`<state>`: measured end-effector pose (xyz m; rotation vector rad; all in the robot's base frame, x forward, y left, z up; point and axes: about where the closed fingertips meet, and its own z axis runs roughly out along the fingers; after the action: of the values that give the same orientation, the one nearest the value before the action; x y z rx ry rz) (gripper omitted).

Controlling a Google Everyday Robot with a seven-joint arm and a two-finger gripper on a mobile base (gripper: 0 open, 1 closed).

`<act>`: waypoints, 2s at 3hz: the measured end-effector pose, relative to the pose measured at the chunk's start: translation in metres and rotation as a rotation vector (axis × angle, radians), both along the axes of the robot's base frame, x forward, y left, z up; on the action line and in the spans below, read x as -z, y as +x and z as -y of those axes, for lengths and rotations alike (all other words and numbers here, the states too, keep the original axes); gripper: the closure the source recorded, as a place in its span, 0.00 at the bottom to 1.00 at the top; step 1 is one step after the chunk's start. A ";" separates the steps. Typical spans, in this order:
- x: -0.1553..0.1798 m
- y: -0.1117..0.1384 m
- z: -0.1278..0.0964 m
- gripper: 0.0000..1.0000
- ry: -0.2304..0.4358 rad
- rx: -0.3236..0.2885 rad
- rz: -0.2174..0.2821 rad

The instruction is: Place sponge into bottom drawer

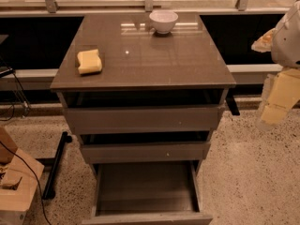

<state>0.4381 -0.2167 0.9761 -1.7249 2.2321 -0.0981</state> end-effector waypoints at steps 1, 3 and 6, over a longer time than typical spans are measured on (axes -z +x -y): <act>0.000 0.000 0.000 0.00 0.000 -0.001 0.000; 0.005 0.042 -0.078 0.00 0.120 -0.127 0.079; 0.021 0.078 -0.140 0.00 0.301 -0.080 0.106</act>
Offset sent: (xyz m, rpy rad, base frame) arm 0.0410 0.0678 -0.0023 0.0851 -0.0861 0.1791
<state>0.5164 -0.0768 0.9553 -1.6025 1.9821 0.1539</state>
